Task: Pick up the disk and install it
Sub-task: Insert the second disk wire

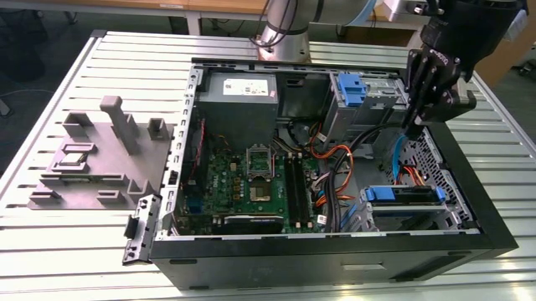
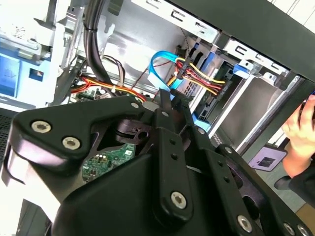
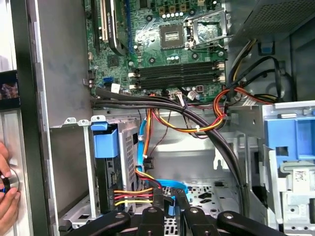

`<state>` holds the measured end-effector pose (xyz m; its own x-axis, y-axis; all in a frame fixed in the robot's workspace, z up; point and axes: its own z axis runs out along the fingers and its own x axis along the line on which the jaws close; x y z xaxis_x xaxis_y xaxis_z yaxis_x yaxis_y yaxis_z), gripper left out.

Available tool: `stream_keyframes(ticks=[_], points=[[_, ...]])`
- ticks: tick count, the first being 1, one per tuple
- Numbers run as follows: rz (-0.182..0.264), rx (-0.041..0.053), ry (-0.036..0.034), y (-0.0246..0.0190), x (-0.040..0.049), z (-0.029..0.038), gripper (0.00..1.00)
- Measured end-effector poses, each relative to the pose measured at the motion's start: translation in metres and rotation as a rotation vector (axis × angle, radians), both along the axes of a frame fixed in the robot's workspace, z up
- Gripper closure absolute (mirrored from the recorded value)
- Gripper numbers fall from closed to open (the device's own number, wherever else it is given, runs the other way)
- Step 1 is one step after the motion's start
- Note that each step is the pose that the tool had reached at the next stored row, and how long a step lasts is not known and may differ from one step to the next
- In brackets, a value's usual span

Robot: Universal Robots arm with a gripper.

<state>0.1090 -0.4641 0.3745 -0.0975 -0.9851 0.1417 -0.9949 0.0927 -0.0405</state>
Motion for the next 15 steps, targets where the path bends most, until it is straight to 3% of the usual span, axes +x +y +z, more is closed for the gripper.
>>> stream_keyframes(ticks=[7,10,15], points=[[0.0,-0.0526,0.0,0.0001,0.0001,-0.005,0.78],[0.0,-0.0691,0.0,0.0001,0.0001,-0.0076,0.89],[0.0,-0.0988,0.0,0.0001,0.0002,-0.0116,0.89]])
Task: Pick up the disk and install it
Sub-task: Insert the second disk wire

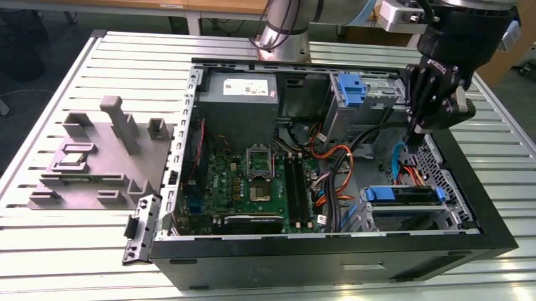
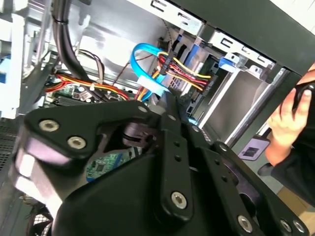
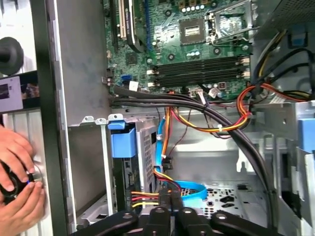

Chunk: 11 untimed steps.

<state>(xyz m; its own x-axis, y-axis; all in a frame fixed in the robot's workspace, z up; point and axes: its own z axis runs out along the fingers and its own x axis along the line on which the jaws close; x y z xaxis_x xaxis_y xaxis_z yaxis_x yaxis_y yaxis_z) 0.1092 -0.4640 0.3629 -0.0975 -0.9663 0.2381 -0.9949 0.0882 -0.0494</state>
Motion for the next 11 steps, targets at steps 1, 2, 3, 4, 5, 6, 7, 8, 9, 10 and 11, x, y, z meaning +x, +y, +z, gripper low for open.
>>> stream_keyframes(ticks=[1,2,3,4,5,6,7,8,9,10,11], points=[[0.0,-0.0059,0.0,0.0,0.0,-0.0008,0.83],[0.0,-0.0114,0.0,0.0,0.0001,-0.0017,0.76],[0.0,-0.0166,0.0,0.0,0.0001,-0.0026,0.76],[0.0,-0.0217,0.0,0.0,0.0001,-0.0035,0.71],[0.0,-0.0266,0.0,0.0,0.0001,-0.0045,0.71],[0.0,-0.0319,0.0,0.0,0.0002,-0.0054,0.64],[0.0,-0.0377,0.0,0.0,0.0002,-0.0062,0.64],[0.0,-0.0441,0.0,0.0,0.0002,-0.0069,0.66],[0.0,-0.0506,0.0,0.0,0.0002,-0.0076,0.66],[0.0,-0.057,0.0,0.0,0.0002,-0.0084,0.72],[0.0,-0.063,0.0,0.0,0.0003,-0.0091,0.72]])
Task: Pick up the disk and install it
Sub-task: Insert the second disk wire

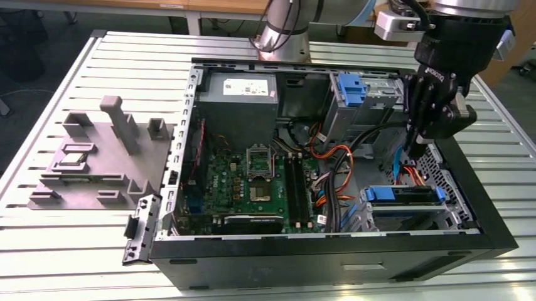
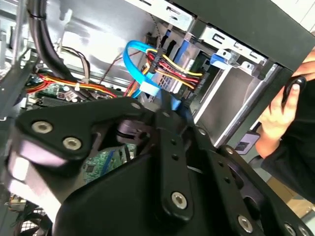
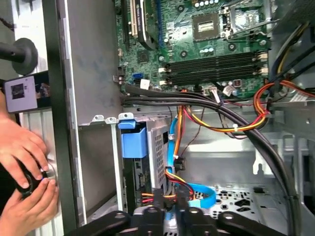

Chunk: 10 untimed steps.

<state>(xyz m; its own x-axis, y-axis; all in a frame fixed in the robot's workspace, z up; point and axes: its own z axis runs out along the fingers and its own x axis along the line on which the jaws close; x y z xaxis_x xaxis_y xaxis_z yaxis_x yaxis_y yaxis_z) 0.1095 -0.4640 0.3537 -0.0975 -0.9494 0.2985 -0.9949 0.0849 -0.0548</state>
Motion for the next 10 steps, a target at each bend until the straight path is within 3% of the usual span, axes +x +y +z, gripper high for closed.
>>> stream_keyframes(ticks=[2,10], points=[[0.0,-0.0081,0.0,0.0,0.0,-0.0017,0.84],[0.0,-0.0073,-0.0001,-0.0006,0.0001,-0.0037,0.84]])
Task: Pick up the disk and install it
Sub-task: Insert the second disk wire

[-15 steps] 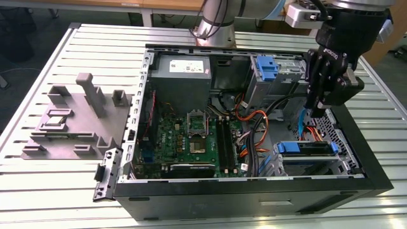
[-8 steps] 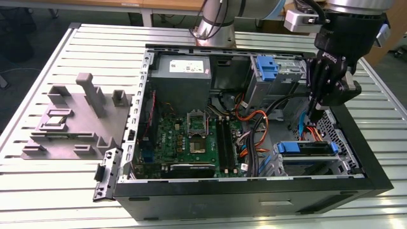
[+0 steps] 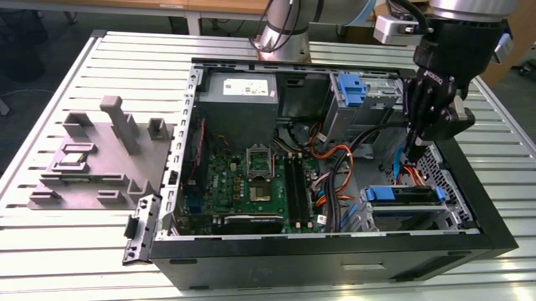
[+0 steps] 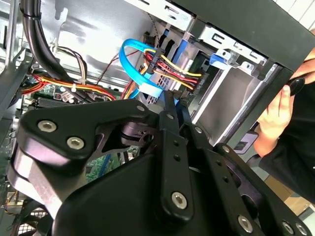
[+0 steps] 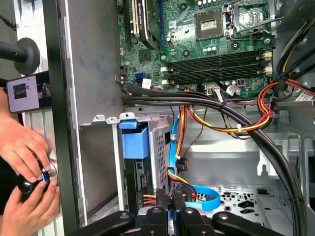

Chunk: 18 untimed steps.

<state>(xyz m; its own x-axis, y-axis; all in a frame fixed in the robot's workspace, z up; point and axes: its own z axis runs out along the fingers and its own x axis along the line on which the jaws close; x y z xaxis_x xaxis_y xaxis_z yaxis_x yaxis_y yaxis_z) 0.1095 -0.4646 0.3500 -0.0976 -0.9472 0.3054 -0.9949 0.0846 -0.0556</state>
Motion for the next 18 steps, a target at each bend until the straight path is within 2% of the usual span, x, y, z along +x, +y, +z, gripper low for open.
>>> stream_keyframes(ticks=[2,4,8,10,13,14,18], points=[[0.0,0.0059,-0.0006,-0.0028,-0.0001,0.0001,0.84],[0.0,0.0159,-0.0019,-0.0064,-0.0002,0.0,0.84],[0.0,0.0509,-0.0075,-0.0106,-0.0013,0.0,0.84],[0.0,0.0583,-0.014,-0.0108,-0.0052,-0.0001,0.84],[0.001,0.0599,-0.0295,-0.0114,-0.0129,0.0,0.84],[0.001,0.0631,-0.0334,-0.0121,-0.0143,-0.0001,0.84],[0.001,0.0889,-0.0443,-0.0155,-0.0174,-0.0002,0.84]])
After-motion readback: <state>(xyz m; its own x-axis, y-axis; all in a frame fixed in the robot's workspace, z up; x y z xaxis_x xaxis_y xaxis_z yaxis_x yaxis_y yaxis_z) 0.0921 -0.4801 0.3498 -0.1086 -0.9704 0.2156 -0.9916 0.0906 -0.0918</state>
